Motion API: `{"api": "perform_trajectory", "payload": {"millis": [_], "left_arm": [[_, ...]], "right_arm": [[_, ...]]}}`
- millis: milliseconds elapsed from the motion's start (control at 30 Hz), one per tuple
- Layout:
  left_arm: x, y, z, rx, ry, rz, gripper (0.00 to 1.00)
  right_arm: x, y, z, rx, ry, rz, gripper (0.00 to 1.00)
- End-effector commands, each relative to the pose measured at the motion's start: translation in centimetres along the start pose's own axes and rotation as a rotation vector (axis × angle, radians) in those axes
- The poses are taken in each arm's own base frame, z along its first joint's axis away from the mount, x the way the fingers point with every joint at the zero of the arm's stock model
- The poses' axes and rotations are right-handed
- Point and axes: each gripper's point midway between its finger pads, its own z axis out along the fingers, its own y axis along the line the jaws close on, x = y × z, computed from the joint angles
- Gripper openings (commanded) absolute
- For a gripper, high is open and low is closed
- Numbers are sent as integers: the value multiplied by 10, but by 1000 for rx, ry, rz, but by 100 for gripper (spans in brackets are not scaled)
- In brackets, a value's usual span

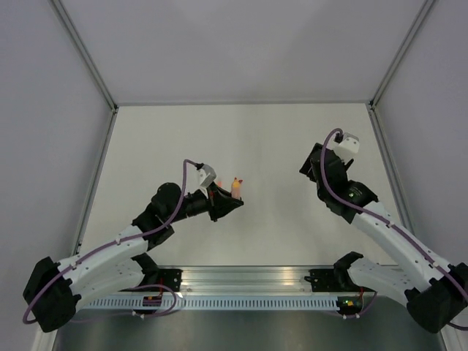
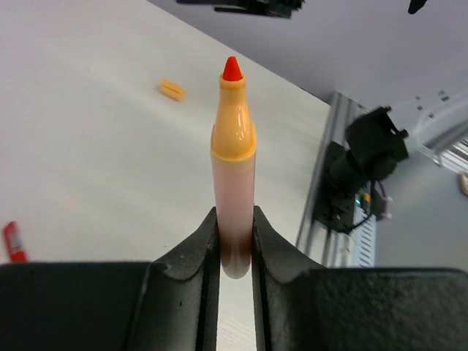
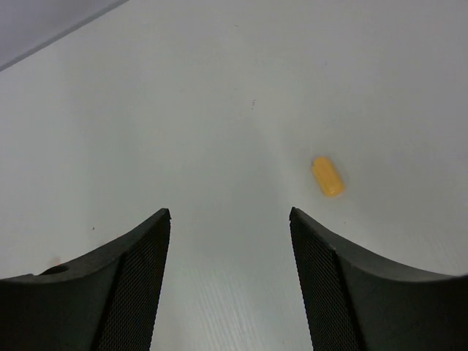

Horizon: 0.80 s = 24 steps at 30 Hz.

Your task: Insert the pens into the pen caps

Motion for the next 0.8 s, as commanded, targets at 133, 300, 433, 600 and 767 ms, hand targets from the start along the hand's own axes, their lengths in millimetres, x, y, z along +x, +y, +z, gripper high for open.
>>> {"api": "perform_trajectory", "payload": {"millis": [133,300,433,600,767], "left_arm": [[-23,35,-31,-267,-166,88,2],[-27,21,-30,-197,-192,87,2],[-22,9,-23,-113,-162,92,2],[-13,-4,-10,-6,-76,85,2],[-12,6,-15,-75,-93,72,2]], "right_arm": [[5,-22,59,130,174,287,71],[20,-47,108,60,276,217,72],[16,-80,134,148,247,86,51],[11,-110,143,244,216,46,27],[18,-145,149,303,313,12,0]]}}
